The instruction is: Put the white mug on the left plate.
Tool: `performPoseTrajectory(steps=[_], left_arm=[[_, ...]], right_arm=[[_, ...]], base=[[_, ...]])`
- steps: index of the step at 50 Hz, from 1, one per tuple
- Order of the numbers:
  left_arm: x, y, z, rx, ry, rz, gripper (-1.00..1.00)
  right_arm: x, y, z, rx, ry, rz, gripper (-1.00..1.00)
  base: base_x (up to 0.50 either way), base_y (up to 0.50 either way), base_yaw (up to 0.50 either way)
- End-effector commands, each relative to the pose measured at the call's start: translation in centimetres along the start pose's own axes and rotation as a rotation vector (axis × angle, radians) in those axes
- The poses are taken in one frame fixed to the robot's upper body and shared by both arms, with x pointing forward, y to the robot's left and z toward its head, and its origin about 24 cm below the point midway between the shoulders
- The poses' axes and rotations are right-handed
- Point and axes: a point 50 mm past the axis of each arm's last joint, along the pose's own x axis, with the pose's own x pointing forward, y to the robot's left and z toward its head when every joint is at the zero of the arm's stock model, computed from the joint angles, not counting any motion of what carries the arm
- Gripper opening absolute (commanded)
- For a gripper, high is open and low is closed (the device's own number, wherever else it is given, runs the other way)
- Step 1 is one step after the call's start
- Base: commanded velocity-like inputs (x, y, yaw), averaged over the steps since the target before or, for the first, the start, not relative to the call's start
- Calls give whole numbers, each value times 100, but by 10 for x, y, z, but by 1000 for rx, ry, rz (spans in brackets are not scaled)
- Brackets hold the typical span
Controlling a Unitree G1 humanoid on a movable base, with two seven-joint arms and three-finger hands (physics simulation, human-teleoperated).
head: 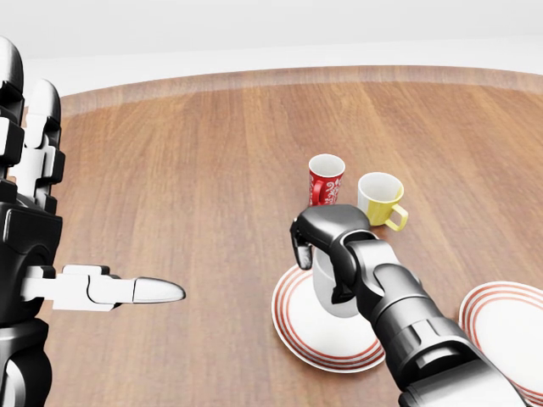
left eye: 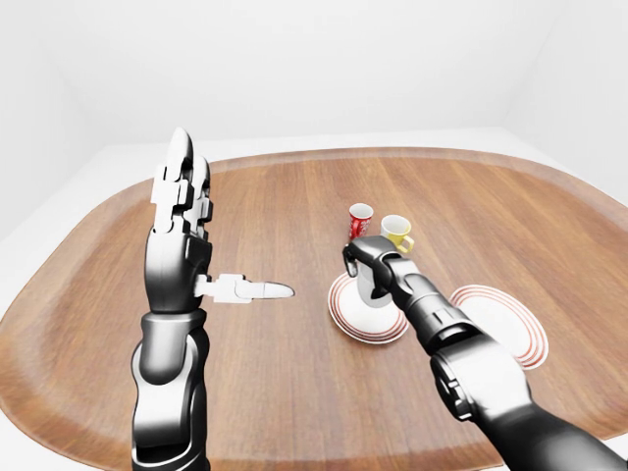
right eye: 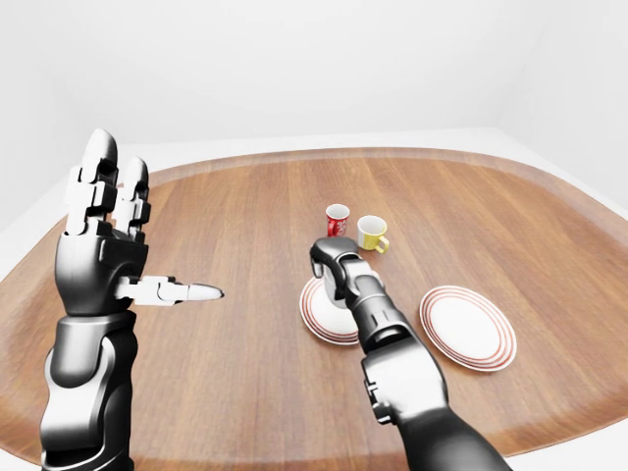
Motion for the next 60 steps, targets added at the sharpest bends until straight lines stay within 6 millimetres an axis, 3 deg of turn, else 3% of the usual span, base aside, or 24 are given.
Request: performPoseTrajectory(steps=[1,25,60], left_arm=[[0,0,-2,-2,8,0,100],[1,2,-1,-1,0,7,100],[2,3,0,0,-4,10,100]], right_arm=[[2,-1,5,-3,-4,-13,-100],[0,14,-2,-17,20,-3,-100],[-1,29,4,-15,8,17,-100]], base=[[0,0,0],[0,0,0],[0,0,0]])
